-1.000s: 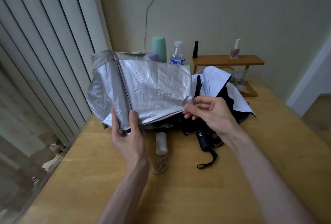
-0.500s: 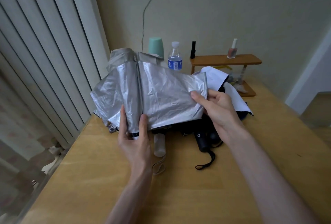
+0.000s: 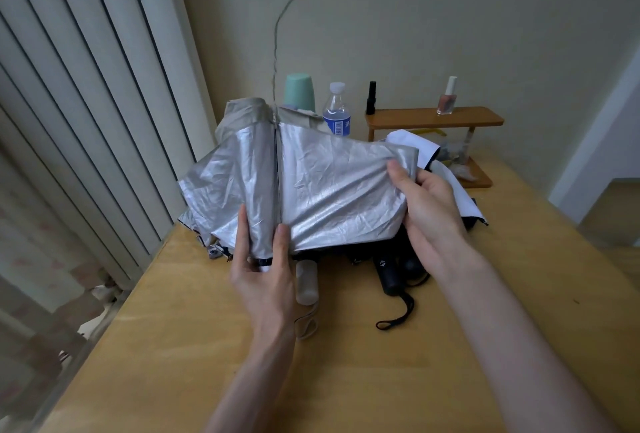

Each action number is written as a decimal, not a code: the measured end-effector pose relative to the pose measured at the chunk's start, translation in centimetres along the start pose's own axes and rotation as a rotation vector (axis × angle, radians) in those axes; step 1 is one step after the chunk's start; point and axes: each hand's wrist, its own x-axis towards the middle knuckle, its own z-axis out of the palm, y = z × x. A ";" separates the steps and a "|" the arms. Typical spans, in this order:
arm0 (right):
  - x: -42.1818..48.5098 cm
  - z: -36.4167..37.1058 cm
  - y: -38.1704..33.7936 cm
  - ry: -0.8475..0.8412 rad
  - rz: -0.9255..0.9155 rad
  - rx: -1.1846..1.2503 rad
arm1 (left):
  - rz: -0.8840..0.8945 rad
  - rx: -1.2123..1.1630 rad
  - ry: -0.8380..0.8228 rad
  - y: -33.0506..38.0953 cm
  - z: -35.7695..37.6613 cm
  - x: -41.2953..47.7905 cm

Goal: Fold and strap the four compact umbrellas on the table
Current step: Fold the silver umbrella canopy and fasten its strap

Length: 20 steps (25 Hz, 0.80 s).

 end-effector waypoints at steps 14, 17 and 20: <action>0.3 -0.4 2.2 -0.076 0.053 -0.323 | 0.052 -0.040 0.159 0.2 -0.4 1.1; 0.6 -0.6 2.2 -0.117 0.057 -0.206 | 0.052 -0.040 0.159 0.2 -0.4 1.1; 0.3 -0.6 1.9 -0.249 0.201 -0.275 | 0.056 -0.038 0.179 0.2 -0.4 1.1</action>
